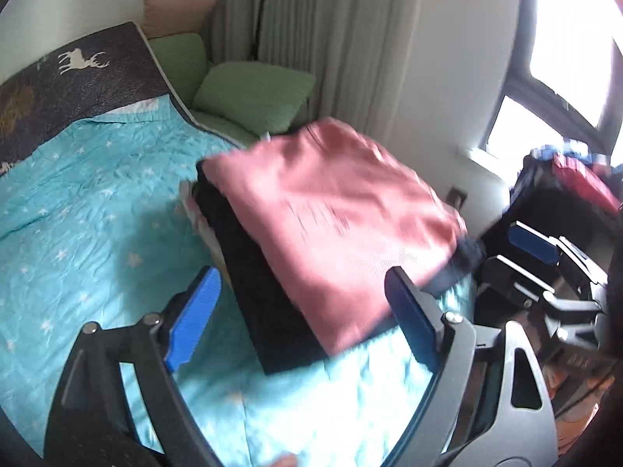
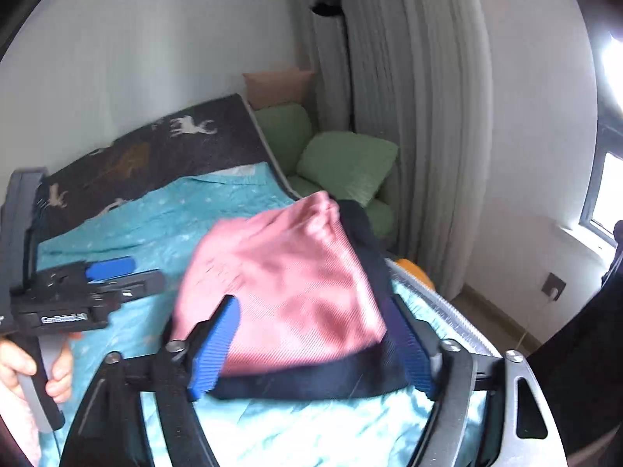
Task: Fold small clothes
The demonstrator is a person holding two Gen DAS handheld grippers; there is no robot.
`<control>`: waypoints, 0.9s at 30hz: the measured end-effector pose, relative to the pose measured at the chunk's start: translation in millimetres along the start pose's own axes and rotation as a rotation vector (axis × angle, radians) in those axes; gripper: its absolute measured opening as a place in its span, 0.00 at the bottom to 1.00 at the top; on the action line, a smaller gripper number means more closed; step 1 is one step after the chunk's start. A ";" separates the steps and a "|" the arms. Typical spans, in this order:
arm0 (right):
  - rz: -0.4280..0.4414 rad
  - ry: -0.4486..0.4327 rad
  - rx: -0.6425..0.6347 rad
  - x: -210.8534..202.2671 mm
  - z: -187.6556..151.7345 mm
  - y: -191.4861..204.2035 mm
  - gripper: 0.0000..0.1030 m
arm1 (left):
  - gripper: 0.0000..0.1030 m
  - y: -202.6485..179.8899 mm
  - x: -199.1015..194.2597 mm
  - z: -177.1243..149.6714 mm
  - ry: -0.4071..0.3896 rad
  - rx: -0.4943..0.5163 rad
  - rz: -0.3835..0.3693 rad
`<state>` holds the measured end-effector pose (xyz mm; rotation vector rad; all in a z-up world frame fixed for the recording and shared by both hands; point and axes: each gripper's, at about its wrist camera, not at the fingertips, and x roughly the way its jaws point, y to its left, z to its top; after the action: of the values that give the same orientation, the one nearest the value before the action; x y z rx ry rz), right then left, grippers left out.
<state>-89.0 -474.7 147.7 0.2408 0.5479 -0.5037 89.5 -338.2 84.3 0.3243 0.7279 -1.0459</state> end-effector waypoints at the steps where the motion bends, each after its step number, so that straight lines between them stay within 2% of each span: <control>1: -0.011 -0.002 -0.006 -7.0 -9.3 6.5 0.79 | 0.84 -6.7 -5.4 -5.7 0.008 0.021 0.015; 4: -0.047 -0.019 -0.022 -22.6 -26.3 22.0 0.80 | 0.84 -20.5 -28.1 -22.4 -0.024 0.060 0.072; 6: -0.050 -0.018 -0.029 -35.5 -38.4 29.1 0.81 | 0.87 -24.8 -38.8 -31.5 -0.035 0.073 0.081; 10: -0.052 0.034 -0.018 -43.6 -50.6 32.7 0.82 | 0.88 -31.5 -58.0 -51.3 -0.040 0.096 0.116; 15: -0.054 0.014 0.023 -71.4 -63.5 36.7 0.82 | 0.88 -30.4 -79.5 -72.9 -0.047 0.059 0.090; 21: -0.089 -0.022 0.019 -99.9 -65.1 47.4 0.82 | 0.88 -45.7 -100.6 -89.2 -0.092 0.089 0.096; 27: -0.123 -0.043 0.079 -120.0 -65.2 42.8 0.83 | 0.95 -57.2 -121.1 -96.1 -0.145 0.100 0.090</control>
<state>-183.8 -368.5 163.5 0.2719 0.5039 -0.6493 -33.9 -230.4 102.3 0.3602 0.5272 -1.0112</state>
